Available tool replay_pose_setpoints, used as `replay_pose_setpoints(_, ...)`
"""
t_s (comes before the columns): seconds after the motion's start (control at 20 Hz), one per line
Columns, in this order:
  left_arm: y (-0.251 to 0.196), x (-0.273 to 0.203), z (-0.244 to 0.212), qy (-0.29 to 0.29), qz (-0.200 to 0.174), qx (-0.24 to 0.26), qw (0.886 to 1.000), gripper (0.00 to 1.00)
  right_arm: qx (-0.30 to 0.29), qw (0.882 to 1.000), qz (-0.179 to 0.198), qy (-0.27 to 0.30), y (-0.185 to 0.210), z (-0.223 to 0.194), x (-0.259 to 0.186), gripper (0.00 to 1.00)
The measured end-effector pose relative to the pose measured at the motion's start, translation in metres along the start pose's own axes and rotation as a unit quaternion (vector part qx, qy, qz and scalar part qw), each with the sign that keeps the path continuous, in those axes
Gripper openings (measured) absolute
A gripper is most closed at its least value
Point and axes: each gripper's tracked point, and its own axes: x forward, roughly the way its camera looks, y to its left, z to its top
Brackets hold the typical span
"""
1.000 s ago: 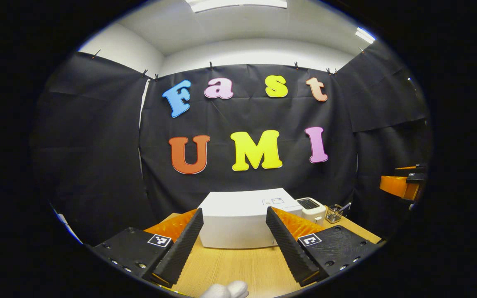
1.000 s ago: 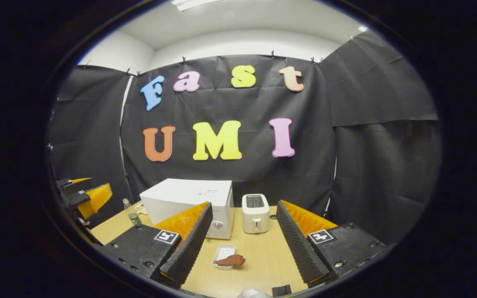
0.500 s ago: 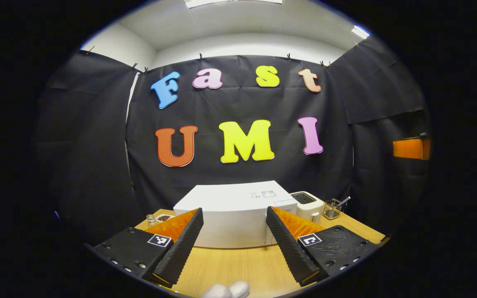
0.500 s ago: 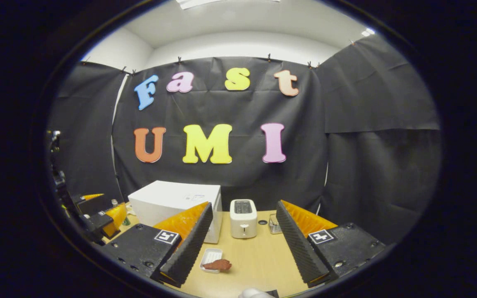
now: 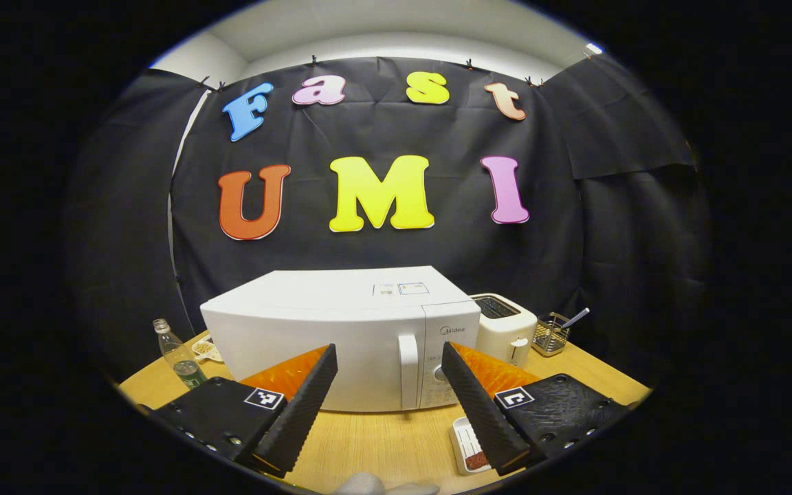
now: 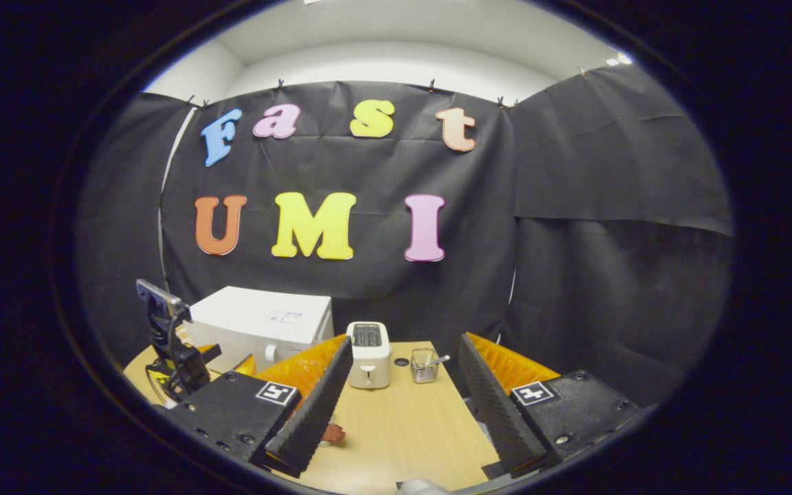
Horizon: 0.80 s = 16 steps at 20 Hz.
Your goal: Open the microwave oven with the left hand, put the food in, and close the microwave oven.
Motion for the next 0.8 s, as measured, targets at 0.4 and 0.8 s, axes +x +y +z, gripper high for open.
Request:
replay_pose_setpoints(0.4, -0.016, 0.077, -0.058, 0.039, 0.018, 0.005, 0.999, 0.91, -0.002, 1.000, -0.017, 0.026, -0.017, -0.016, 0.016, 0.99)
replay_pose_setpoints(0.8, -0.019, 0.087, -0.077, 0.050, 0.018, -0.017, 0.998, 0.31, 0.018, 0.998, -0.016, 0.052, -0.026, -0.036, 0.028, 0.99)
